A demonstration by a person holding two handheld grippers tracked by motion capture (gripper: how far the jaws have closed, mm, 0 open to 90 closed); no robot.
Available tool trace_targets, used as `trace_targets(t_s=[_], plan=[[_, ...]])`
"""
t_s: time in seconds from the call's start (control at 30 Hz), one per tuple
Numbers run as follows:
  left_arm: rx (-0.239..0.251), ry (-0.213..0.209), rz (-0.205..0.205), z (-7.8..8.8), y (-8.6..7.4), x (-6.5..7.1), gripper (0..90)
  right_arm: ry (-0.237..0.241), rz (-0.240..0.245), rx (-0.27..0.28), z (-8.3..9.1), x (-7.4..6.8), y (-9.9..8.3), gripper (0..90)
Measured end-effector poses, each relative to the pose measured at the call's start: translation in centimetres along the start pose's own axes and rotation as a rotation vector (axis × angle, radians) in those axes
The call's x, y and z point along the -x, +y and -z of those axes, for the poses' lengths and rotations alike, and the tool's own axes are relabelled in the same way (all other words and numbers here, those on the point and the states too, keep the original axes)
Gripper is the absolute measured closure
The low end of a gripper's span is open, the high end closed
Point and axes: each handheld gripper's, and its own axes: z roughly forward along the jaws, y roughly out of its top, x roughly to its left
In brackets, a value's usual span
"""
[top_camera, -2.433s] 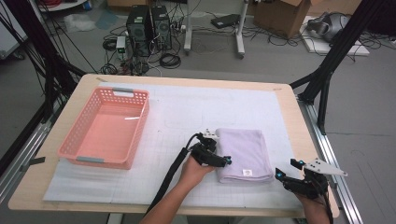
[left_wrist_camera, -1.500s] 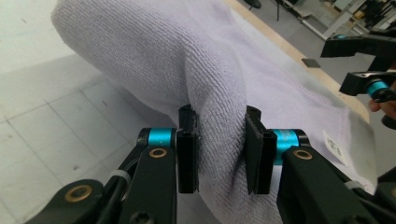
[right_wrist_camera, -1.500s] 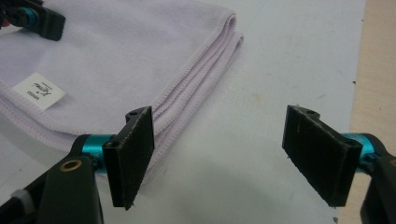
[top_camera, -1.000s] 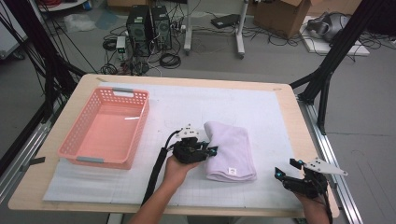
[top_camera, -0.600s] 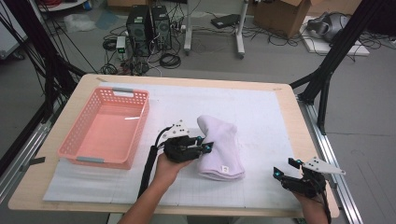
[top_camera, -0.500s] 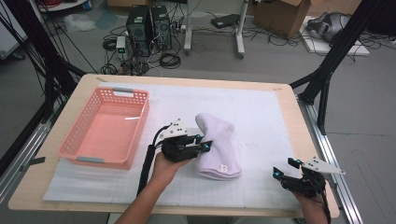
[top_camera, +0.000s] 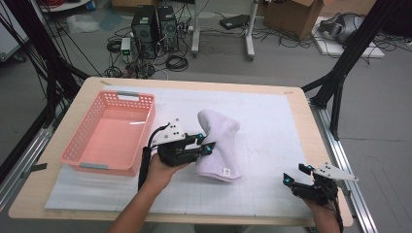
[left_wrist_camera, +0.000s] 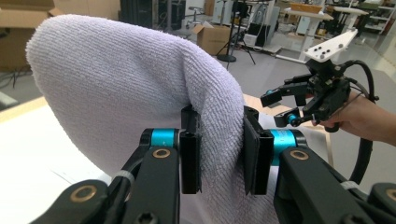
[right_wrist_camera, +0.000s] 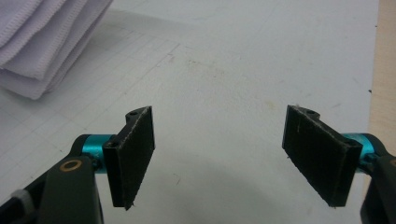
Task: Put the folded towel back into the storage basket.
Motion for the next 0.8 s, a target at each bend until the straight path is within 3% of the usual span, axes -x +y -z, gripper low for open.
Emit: trace_targets(t_s=[0.8], plan=[[0.117,0.054,-0.043,5.1,1.8,-1.3,71.9,0.001,0.001,0.006,-0.3,-0.2,0.3,24.5]])
